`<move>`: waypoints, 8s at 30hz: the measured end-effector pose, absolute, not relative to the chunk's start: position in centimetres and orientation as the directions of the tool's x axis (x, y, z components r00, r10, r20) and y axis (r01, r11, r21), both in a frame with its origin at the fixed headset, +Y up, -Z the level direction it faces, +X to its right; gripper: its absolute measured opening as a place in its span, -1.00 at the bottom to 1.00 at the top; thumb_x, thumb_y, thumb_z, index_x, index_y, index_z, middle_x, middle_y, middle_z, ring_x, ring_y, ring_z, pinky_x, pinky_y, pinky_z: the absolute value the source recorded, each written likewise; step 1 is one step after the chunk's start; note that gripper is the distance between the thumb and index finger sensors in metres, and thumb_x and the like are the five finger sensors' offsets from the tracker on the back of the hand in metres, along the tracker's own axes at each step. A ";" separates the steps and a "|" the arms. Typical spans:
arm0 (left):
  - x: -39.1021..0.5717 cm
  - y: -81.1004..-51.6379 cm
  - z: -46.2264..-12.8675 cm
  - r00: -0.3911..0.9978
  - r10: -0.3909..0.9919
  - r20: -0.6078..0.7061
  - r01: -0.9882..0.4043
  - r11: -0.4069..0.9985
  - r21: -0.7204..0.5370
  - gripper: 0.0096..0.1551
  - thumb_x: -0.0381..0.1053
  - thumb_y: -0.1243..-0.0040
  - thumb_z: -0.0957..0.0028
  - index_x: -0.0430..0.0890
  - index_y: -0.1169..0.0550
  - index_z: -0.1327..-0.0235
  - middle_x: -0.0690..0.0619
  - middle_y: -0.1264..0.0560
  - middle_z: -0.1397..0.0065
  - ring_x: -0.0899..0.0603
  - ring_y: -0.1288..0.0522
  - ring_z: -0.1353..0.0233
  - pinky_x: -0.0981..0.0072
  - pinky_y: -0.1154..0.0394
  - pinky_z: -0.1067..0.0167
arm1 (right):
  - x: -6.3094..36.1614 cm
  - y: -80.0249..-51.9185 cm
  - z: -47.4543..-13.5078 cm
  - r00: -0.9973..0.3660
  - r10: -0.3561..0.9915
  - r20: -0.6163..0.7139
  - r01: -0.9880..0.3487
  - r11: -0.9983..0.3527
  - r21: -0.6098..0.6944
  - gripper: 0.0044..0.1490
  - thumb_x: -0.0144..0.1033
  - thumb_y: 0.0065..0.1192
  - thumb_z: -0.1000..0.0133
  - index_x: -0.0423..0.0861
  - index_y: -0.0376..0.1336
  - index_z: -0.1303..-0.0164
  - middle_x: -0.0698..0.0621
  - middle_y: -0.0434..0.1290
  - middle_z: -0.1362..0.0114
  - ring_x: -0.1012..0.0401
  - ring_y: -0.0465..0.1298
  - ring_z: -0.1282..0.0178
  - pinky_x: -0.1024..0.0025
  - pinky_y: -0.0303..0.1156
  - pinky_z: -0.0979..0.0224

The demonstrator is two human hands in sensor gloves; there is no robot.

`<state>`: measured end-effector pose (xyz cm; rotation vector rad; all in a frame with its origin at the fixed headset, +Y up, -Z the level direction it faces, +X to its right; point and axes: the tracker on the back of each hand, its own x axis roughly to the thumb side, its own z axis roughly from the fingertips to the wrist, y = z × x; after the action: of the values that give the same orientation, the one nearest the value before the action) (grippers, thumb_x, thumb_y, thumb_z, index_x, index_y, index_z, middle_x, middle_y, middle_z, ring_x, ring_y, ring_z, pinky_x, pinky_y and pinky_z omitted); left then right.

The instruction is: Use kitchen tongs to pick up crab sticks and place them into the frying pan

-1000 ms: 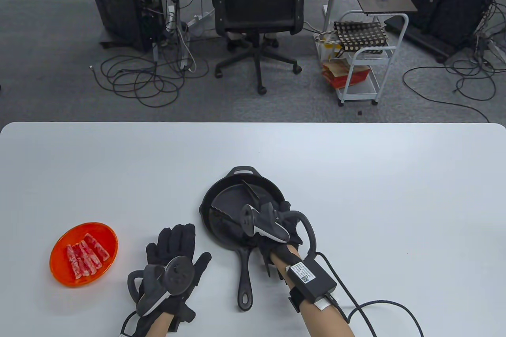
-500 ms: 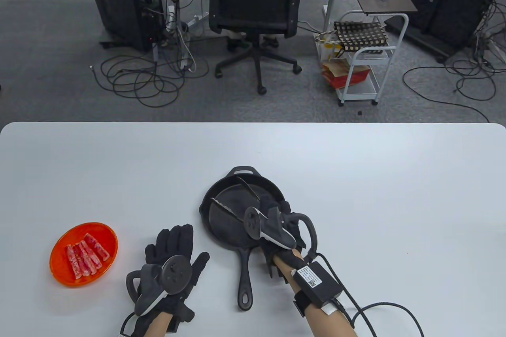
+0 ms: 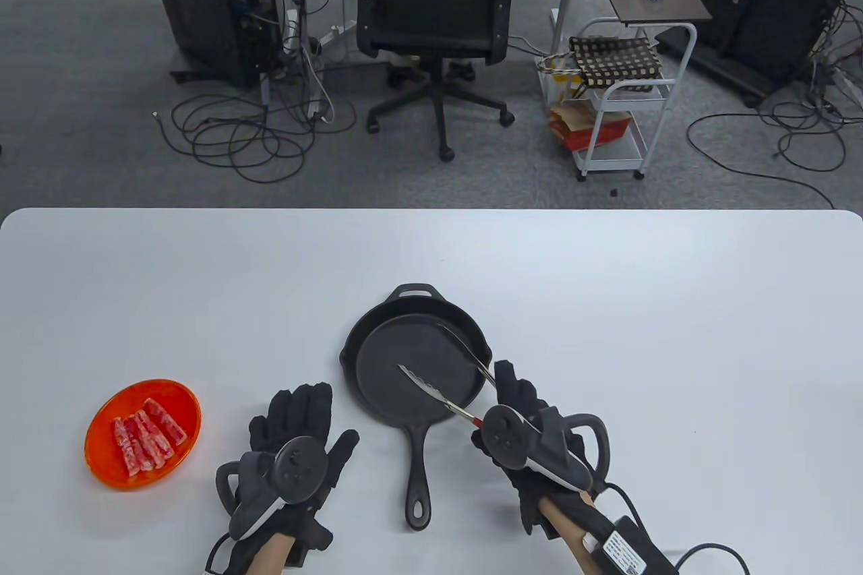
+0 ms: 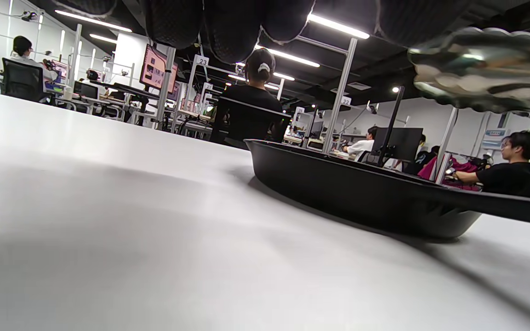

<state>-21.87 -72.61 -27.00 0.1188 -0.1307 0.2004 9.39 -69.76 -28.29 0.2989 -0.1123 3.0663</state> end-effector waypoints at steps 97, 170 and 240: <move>-31.4 -71.6 -29.9 0.676 0.703 -0.222 -0.713 0.700 0.047 -0.43 -0.02 -0.19 -0.20 -0.07 -0.41 -0.49 -0.19 -0.66 -0.26 -0.05 -0.73 0.57 0.34 -0.71 0.67 | 12.6 -71.9 -26.2 -0.974 0.143 0.176 -0.143 -0.990 0.012 0.22 0.33 0.19 -0.01 -0.27 0.02 -0.66 -0.24 0.44 -0.34 0.15 0.64 0.08 0.24 0.65 0.08; -29.9 -71.8 -29.4 0.750 0.641 -0.162 -0.644 0.764 0.041 -0.42 -0.03 -0.20 -0.20 -0.12 -0.43 -0.50 -0.23 -0.67 -0.23 -0.04 -0.71 0.63 0.35 -0.69 0.72 | 4.6 -69.9 -28.9 -0.925 0.355 0.135 -0.348 -0.935 0.073 -0.20 0.07 0.24 -0.12 -0.06 0.28 -0.54 -0.11 0.61 -0.20 0.15 0.71 0.24 0.25 0.68 0.22; -29.9 -72.0 -29.3 0.751 0.639 -0.167 -0.641 0.766 0.048 -0.42 -0.03 -0.20 -0.20 -0.13 -0.44 -0.49 -0.22 -0.68 -0.23 -0.04 -0.70 0.64 0.35 -0.68 0.73 | -2.3 -69.8 -24.6 -0.914 0.072 0.400 -0.085 -0.996 -0.014 -0.18 0.11 0.23 -0.10 -0.02 0.26 -0.55 -0.11 0.61 -0.19 0.16 0.71 0.24 0.26 0.68 0.21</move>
<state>-29.89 -71.97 -29.30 -0.0129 0.1778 0.6993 -2.29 -69.82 -24.60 0.6248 -0.0476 2.9968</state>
